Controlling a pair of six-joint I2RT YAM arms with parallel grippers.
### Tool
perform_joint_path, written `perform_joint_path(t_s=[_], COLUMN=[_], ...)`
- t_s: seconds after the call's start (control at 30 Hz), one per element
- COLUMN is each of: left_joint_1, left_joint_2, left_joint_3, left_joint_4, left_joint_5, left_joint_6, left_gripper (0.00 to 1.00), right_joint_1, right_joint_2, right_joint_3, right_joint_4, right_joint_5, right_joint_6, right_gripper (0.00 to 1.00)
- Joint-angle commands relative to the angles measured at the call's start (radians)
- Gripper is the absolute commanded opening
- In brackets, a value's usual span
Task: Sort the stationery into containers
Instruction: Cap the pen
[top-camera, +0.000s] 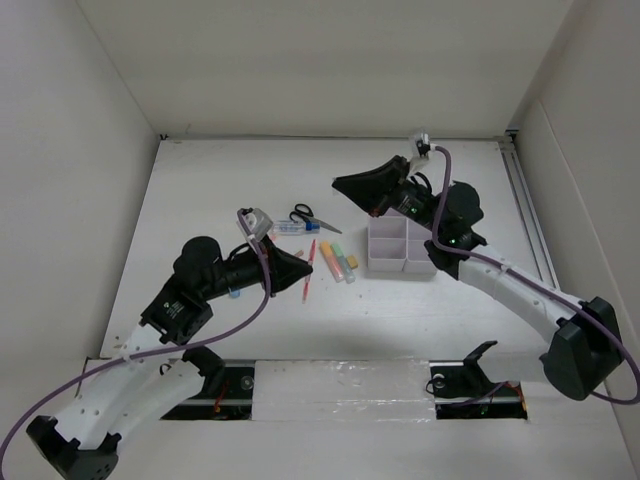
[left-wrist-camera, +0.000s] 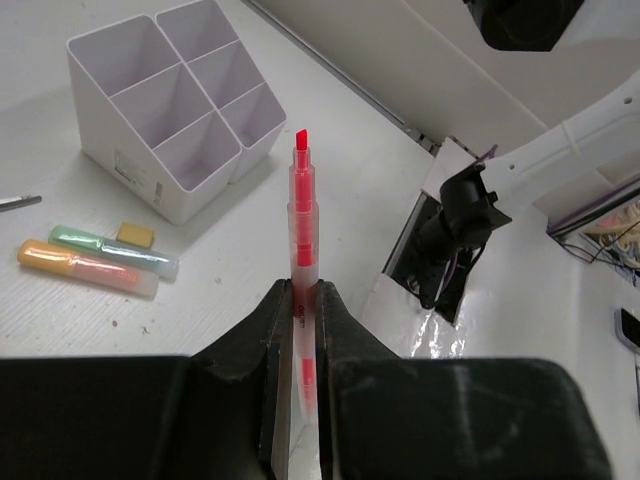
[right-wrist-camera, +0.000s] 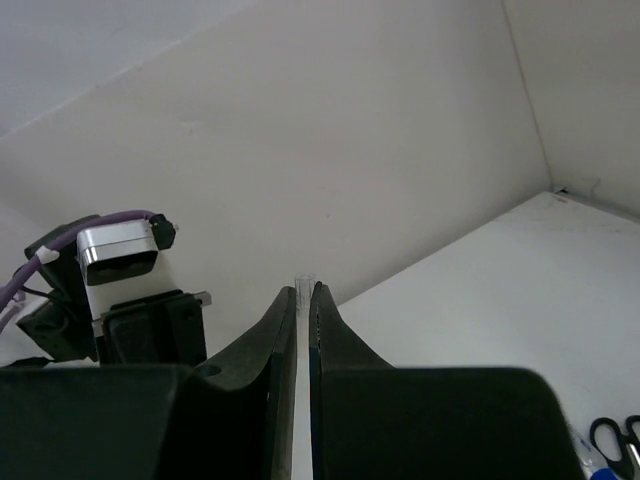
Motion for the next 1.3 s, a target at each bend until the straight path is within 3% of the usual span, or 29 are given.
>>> perform_joint_path(t_s=[0.0, 0.23, 0.67, 1.0, 1.27], left_joint_1=[0.003, 0.003, 0.003, 0.003, 0.003], left_joint_2=[-0.027, -0.036, -0.045, -0.025, -0.016], left_joint_3=[-0.008, -0.008, -0.03, -0.03, -0.03], left_joint_4=[0.076, 0.097, 0.139, 0.13, 0.12], left_joint_5=[0.015, -0.017, -0.065, -0.047, -0.056], left_joint_6=[-0.023, -0.055, -0.118, -0.118, -0.1], left_gripper=[0.0, 0.0, 0.0, 0.0, 0.0], right_joint_1=[0.014, 0.064, 0.092, 0.138, 0.188], right_joint_2=[0.012, 0.032, 0.154, 0.112, 0.043], right_joint_3=[-0.013, -0.019, -0.171, -0.174, -0.154], right_joint_4=[0.198, 0.205, 0.662, 0.631, 0.416], right_joint_5=[-0.055, -0.024, 0.047, 0.09, 0.143], right_joint_6=[0.078, 0.025, 0.188, 0.202, 0.14], right_gripper=[0.0, 0.0, 0.0, 0.0, 0.0])
